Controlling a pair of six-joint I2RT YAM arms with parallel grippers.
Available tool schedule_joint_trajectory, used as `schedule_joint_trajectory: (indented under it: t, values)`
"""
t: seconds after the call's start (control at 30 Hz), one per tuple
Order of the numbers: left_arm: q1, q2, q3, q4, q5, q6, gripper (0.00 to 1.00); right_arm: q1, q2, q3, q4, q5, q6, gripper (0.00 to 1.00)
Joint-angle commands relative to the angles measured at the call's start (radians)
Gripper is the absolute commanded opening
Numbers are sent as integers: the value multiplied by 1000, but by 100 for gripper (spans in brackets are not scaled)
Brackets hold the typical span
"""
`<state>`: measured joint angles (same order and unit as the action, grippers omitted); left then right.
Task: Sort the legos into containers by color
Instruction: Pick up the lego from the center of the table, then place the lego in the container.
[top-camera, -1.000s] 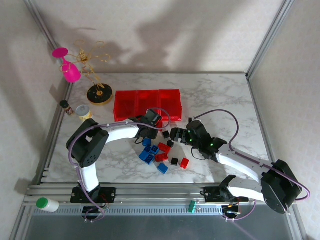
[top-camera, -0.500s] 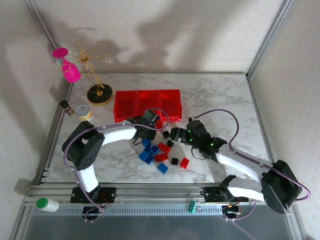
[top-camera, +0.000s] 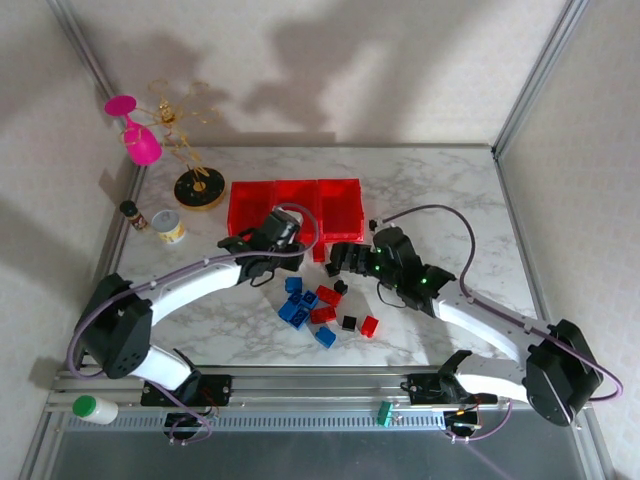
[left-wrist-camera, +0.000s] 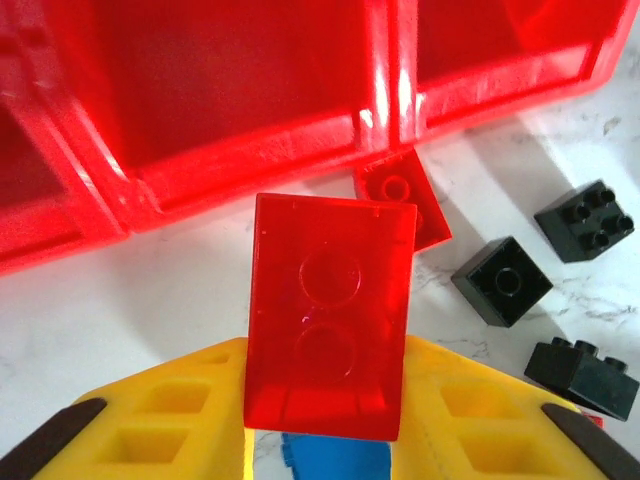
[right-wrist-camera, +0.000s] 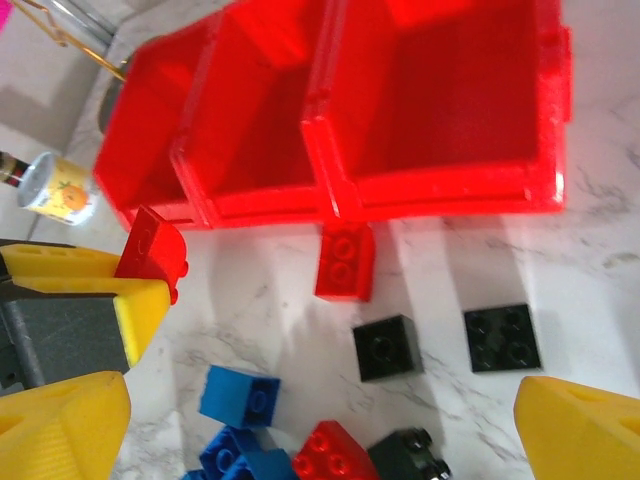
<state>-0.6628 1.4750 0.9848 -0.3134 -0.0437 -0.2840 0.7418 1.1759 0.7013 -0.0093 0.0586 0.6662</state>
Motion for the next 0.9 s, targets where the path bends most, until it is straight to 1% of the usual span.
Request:
schedule_joint_trajectory:
  t: [0.0, 0.17, 0.3, 0.4, 0.63, 0.73, 0.87]
  values:
    - [73, -29, 50, -64, -20, -40, 28, -3, 39, 47, 62, -37, -24, 99]
    - [186, 4, 117, -58, -67, -70, 29, -4, 87, 67, 117, -26, -18, 99]
    - [260, 82, 173, -34, -81, -86, 29, -4, 110, 76, 145, -25, -13, 99]
    - [297, 158, 219, -9, -71, -79, 29, -4, 127, 84, 152, -22, -13, 99]
    - [345, 352, 353, 3, -55, -61, 31, -4, 148, 94, 151, -19, -17, 99]
    - [351, 413, 416, -32, -52, -52, 38, -4, 149, 98, 142, -11, -23, 99]
    - [351, 406, 410, -27, -72, -56, 45, -5, 143, 98, 133, -5, -26, 99]
